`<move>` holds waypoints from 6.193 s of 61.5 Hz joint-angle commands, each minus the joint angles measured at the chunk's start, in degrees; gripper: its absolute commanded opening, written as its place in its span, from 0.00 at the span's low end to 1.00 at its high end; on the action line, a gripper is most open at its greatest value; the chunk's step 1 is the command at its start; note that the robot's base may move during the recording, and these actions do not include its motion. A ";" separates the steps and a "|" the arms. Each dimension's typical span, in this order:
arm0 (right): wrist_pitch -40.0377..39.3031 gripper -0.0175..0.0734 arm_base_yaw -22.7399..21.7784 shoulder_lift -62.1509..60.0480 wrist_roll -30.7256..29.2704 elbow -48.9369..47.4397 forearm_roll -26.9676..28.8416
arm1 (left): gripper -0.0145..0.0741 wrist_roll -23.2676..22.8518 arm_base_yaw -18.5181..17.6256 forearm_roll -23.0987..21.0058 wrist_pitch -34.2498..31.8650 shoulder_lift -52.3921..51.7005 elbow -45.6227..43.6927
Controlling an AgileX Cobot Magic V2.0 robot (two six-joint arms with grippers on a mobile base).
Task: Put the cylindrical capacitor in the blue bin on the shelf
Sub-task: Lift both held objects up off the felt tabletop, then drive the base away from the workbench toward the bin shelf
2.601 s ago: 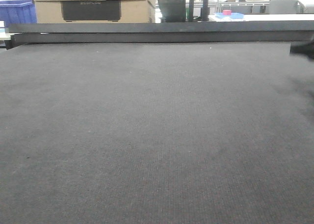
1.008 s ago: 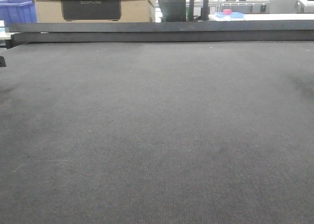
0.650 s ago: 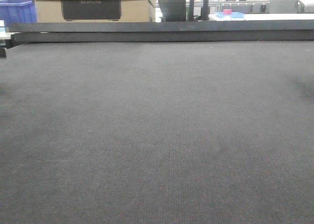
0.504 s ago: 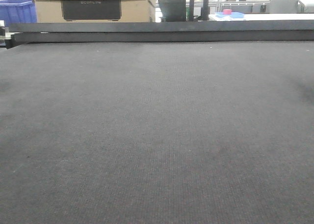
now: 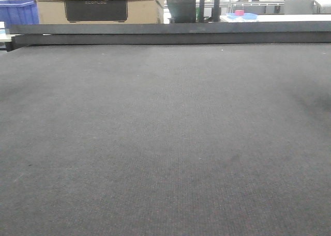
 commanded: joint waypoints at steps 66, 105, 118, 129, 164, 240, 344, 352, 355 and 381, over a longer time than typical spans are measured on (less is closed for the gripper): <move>7.37 0.01 0.51 -28.82 -0.12 9.66 -2.46 | 0.04 -0.25 -0.34 1.35 10.84 -25.41 13.69; 7.37 0.01 0.51 -28.82 -0.12 9.66 -2.46 | 0.04 -0.25 -0.34 1.45 10.85 -25.41 13.69; 7.37 0.01 0.51 -28.82 -0.12 9.66 -2.46 | 0.04 -0.25 -0.34 1.45 10.85 -25.41 13.69; 7.37 0.01 0.51 -28.82 -0.12 9.66 -2.46 | 0.04 -0.25 -0.34 1.45 10.85 -25.41 13.69; 7.37 0.01 0.51 -28.82 -0.12 9.66 -2.46 | 0.04 -0.25 -0.34 1.45 10.85 -25.41 13.69; 7.37 0.01 0.51 -28.82 -0.12 9.66 -2.46 | 0.04 -0.25 -0.34 1.44 10.61 -25.41 13.69; 7.37 0.01 0.51 -28.82 -0.12 9.66 -2.46 | 0.04 -0.25 -0.34 1.44 9.72 -25.41 13.69; 7.37 0.01 0.51 -28.82 -0.12 9.66 -2.46 | 0.04 -0.25 -0.34 1.44 9.72 -25.41 13.69; 7.37 0.01 0.51 -28.82 -0.12 9.66 -2.46 | 0.04 -0.25 -0.34 1.44 9.72 -25.41 13.69; 7.37 0.01 0.51 -28.82 -0.12 9.66 -2.46 | 0.04 -0.25 -0.34 1.44 9.72 -25.41 13.69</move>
